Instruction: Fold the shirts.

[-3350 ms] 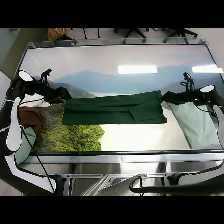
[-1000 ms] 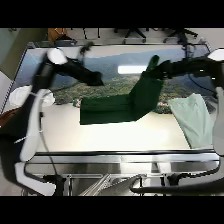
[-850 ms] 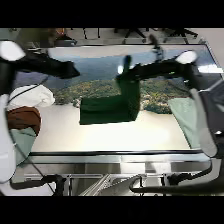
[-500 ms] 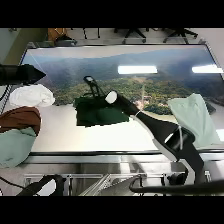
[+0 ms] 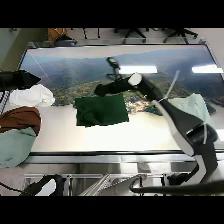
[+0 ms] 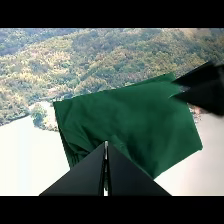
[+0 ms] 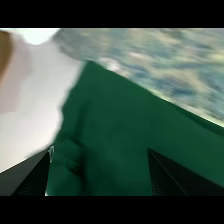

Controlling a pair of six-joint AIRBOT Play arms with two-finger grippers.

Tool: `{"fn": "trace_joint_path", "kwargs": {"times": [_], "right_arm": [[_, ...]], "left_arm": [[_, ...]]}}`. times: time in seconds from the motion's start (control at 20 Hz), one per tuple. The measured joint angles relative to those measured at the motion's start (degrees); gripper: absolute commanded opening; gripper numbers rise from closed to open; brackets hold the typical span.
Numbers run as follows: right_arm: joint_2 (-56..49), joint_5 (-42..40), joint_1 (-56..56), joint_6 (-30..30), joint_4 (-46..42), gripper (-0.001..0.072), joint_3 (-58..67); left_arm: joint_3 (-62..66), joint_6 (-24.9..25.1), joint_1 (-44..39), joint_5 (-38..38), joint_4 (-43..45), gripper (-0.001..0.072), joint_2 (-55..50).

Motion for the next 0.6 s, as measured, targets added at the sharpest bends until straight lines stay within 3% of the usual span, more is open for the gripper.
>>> {"fn": "trace_joint_path", "kwargs": {"times": [0.25,0.6], "right_arm": [[-2.64,13.20,-10.62,6.54,-6.47,0.0653,-0.02],[-11.47,17.11,-10.95,6.51,-3.13,0.0649,-0.02]], "left_arm": [[-0.11,0.13,0.04,-0.70,0.04,0.0016,0.07],[-0.13,0.31,0.04,-0.92,0.13,0.0016,0.07]]}}
